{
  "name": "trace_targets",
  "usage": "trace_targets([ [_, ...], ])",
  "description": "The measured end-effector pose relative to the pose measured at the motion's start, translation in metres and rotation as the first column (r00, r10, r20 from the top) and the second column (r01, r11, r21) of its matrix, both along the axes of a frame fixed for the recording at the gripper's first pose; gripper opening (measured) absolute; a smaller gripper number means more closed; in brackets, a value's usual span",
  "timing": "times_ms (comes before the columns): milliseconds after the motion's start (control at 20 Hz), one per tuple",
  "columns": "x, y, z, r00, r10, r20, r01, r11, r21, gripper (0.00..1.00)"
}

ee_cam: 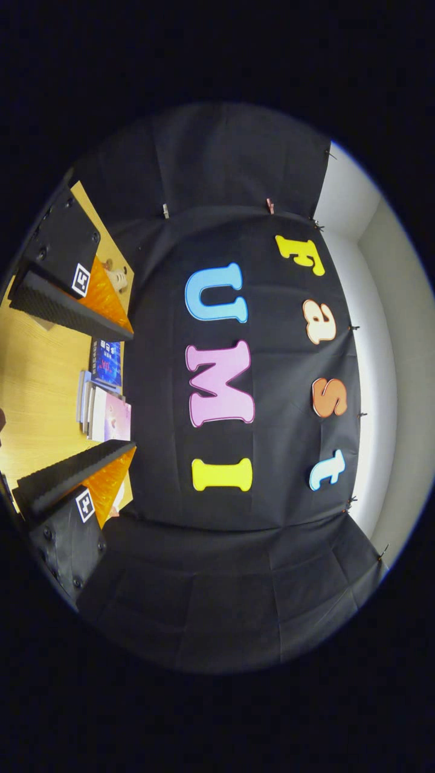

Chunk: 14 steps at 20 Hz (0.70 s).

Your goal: Open the storage box then place both shoes into the box .Put the left shoe in first, then the right shoe, with the right side of both shoes facing outward in a uniform manner.

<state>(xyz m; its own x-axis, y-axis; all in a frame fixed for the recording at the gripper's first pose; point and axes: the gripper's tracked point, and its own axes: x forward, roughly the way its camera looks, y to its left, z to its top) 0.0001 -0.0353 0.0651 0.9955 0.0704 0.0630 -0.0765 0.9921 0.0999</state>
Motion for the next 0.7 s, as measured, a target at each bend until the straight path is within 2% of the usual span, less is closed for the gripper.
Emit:
trace_targets([
  [250,-0.005,-0.004,-0.001,0.998,-0.058,0.035,0.056,0.997,0.047,0.99],
  [450,-0.009,-0.012,-0.019,0.994,-0.113,0.002,0.112,0.988,0.109,0.99],
  [700,-0.009,-0.010,-0.022,0.986,-0.166,0.026,0.164,0.984,0.067,0.99],
])
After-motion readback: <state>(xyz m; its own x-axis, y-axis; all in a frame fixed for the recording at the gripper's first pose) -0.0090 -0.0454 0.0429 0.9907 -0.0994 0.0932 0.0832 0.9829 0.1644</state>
